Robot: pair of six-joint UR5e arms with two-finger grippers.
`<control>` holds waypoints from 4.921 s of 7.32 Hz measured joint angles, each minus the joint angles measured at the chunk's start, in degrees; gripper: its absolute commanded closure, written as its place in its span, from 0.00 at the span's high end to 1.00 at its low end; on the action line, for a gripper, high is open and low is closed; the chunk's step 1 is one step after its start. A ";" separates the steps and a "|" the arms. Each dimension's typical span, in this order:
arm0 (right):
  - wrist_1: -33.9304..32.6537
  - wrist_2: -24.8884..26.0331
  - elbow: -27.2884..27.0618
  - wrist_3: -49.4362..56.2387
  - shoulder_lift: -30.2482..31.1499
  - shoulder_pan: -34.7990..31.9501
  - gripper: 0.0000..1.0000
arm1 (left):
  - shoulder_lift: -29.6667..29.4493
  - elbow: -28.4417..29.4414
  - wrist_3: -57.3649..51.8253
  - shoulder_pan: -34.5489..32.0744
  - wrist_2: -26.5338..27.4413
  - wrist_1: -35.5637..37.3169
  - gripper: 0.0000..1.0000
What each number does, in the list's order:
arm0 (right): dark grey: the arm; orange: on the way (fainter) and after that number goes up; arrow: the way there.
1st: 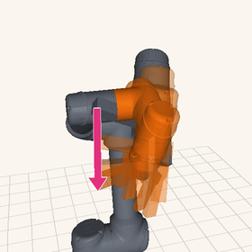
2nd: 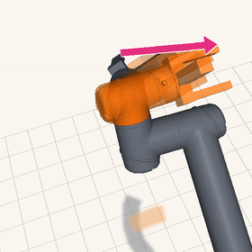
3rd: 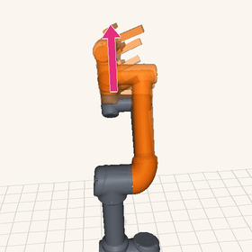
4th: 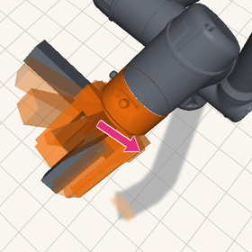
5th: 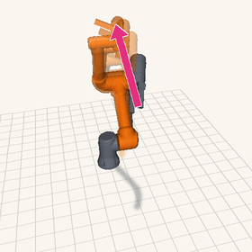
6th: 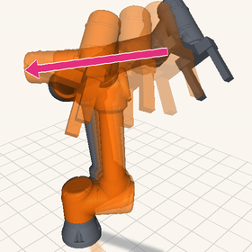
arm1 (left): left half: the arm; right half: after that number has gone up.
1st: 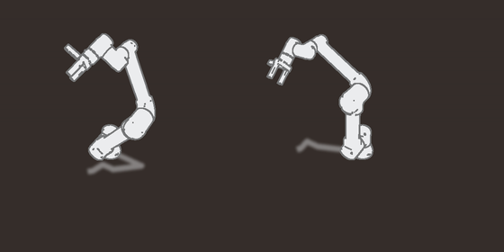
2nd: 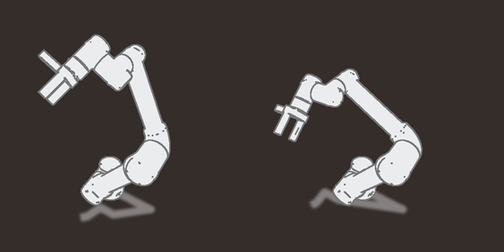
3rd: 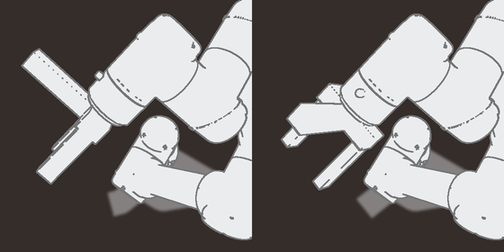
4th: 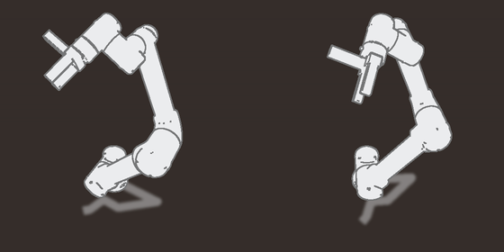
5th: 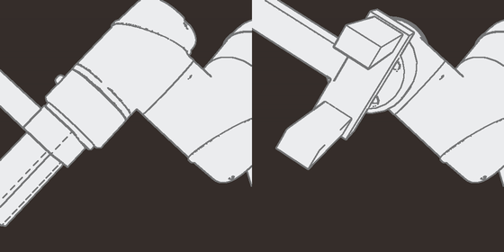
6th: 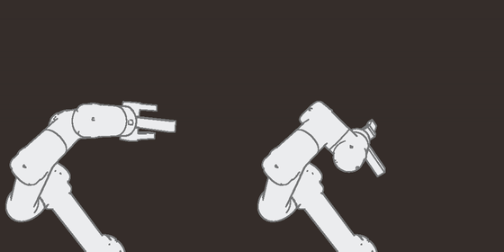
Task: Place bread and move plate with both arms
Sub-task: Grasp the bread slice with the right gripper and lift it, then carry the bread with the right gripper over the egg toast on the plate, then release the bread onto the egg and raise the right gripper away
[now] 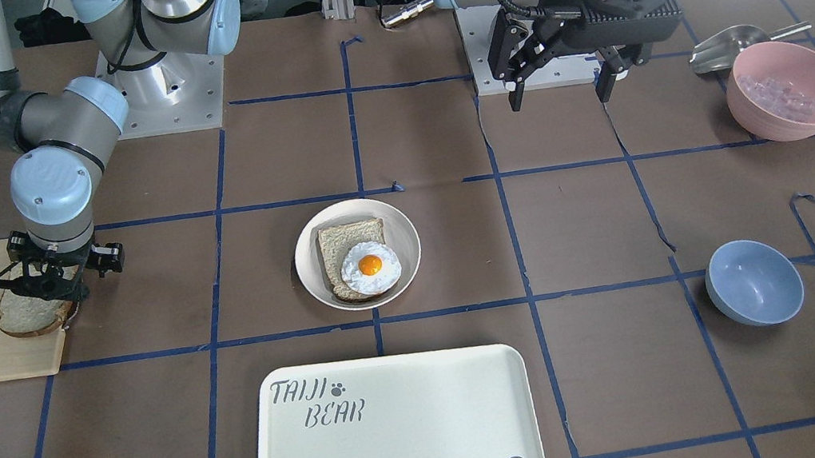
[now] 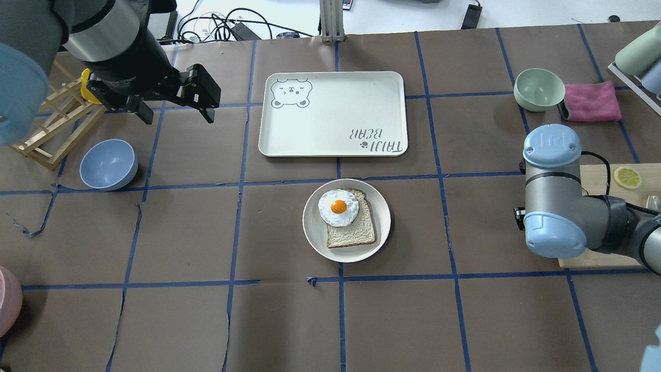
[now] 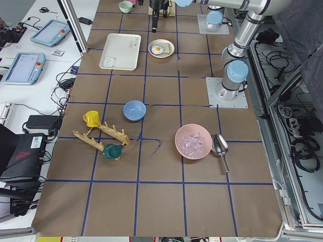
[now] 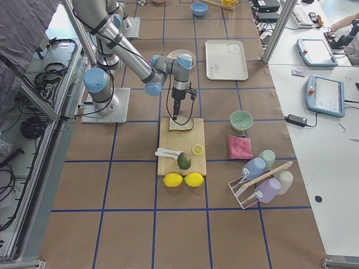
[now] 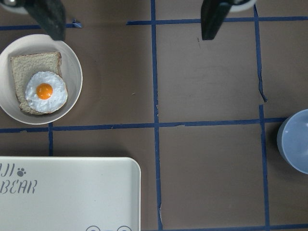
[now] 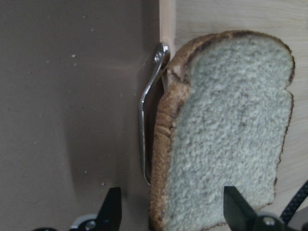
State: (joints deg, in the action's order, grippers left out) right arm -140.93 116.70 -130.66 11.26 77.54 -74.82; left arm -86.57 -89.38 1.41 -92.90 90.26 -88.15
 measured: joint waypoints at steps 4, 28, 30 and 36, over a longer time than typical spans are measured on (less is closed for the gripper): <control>1.09 0.35 0.07 2.94 0.15 0.52 0.00 | 0.07 0.00 0.00 0.00 0.02 0.00 1.00; 28.86 -24.84 29.44 -51.34 -4.64 -41.35 1.00 | 0.09 -0.05 -0.09 0.09 0.12 -0.01 1.00; 29.26 -25.12 32.22 -49.98 -3.24 -39.48 1.00 | -0.11 0.31 -0.75 0.17 0.02 -0.04 1.00; 51.41 -25.19 52.51 -17.92 0.54 -21.93 1.00 | -2.57 -6.34 0.16 -0.84 -0.99 1.31 1.00</control>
State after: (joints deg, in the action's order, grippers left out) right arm -89.52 91.51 -78.16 -6.66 78.07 -96.75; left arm -89.15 -95.73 1.57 -93.74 89.28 -86.84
